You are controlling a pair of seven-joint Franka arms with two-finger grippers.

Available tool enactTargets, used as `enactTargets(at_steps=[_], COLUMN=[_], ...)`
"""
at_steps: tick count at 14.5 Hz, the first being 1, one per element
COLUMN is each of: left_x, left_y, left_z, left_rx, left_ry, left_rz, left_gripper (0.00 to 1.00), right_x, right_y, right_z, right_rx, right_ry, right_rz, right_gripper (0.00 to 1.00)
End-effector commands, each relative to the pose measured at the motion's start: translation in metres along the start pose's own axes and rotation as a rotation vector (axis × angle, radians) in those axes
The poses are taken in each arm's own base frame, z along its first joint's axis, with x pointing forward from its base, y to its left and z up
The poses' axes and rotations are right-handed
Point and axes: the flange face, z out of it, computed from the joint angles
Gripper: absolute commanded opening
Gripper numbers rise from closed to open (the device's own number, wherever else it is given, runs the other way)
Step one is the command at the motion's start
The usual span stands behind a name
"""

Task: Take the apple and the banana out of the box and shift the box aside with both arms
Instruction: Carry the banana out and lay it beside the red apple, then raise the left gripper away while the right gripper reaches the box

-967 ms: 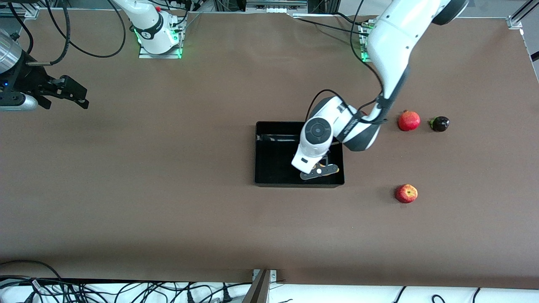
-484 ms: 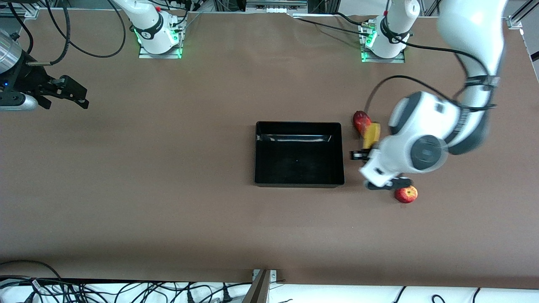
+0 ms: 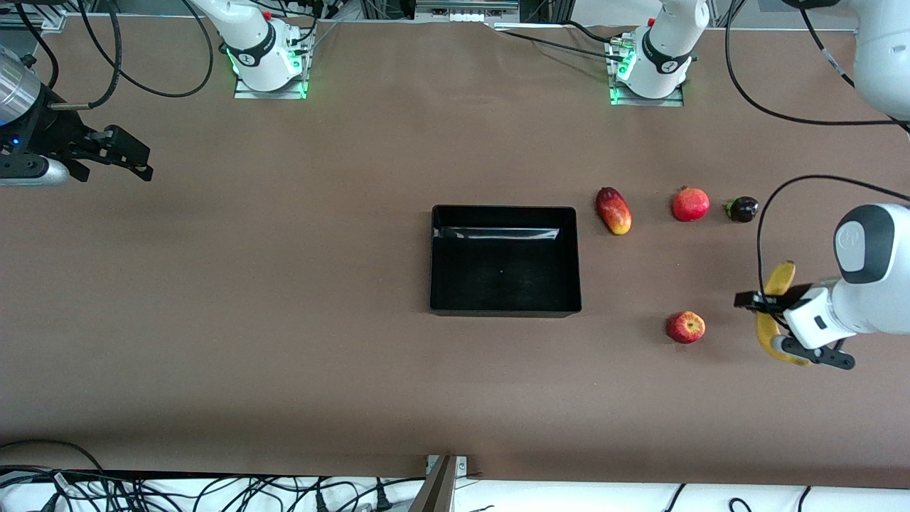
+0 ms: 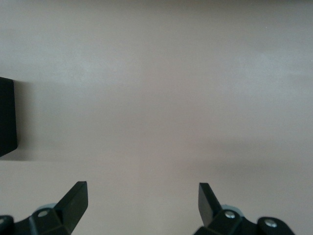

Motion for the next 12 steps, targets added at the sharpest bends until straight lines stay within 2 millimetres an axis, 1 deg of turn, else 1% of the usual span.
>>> enactTargets(at_steps=[1, 2, 3, 4, 5, 6, 8, 9, 10, 11, 12], left_x=[0.016, 0.015, 0.016, 0.016, 0.015, 0.014, 0.014, 0.013, 0.013, 0.013, 0.013], left_y=[-0.003, -0.008, -0.006, -0.006, -0.008, -0.012, -0.014, -0.016, -0.018, -0.016, -0.016], left_z=[0.044, 0.062, 0.077, 0.092, 0.101, 0.109, 0.119, 0.124, 0.126, 0.127, 0.129], left_rx=[0.046, 0.064, 0.075, 0.077, 0.08, 0.083, 0.084, 0.09, 0.095, 0.094, 0.093], left_ry=[0.075, 0.094, 0.123, 0.139, 0.149, 0.146, 0.155, 0.153, 0.153, 0.15, 0.147], left_rz=[0.042, 0.036, 0.035, 0.034, 0.031, 0.029, 0.029, 0.028, 0.027, 0.03, 0.03], left_gripper=[0.0, 0.0, 0.0, 0.0, 0.0, 0.0, 0.0, 0.0, 0.0, 0.0, 0.2], right_x=[0.0, 0.002, 0.003, -0.004, -0.007, -0.007, -0.007, -0.003, -0.004, -0.003, -0.003], right_y=[-0.001, 0.0, -0.001, -0.003, -0.006, -0.014, -0.046, -0.064, -0.077, -0.09, -0.104], right_z=[-0.002, 0.003, 0.012, 0.013, 0.013, 0.02, 0.029, 0.04, 0.043, 0.048, 0.054], right_rx=[-0.002, 0.0, -0.004, -0.004, -0.004, -0.002, -0.002, -0.002, -0.004, -0.001, -0.001], right_ry=[-0.011, -0.02, -0.051, -0.096, -0.115, -0.135, -0.156, -0.174, -0.171, -0.176, -0.182], right_rz=[-0.02, -0.024, -0.027, -0.027, -0.035, -0.056, -0.136, -0.168, -0.19, -0.208, -0.222], right_gripper=[1.0, 1.0, 1.0, 1.0, 1.0, 1.0, 1.0, 1.0, 1.0, 1.0, 1.0])
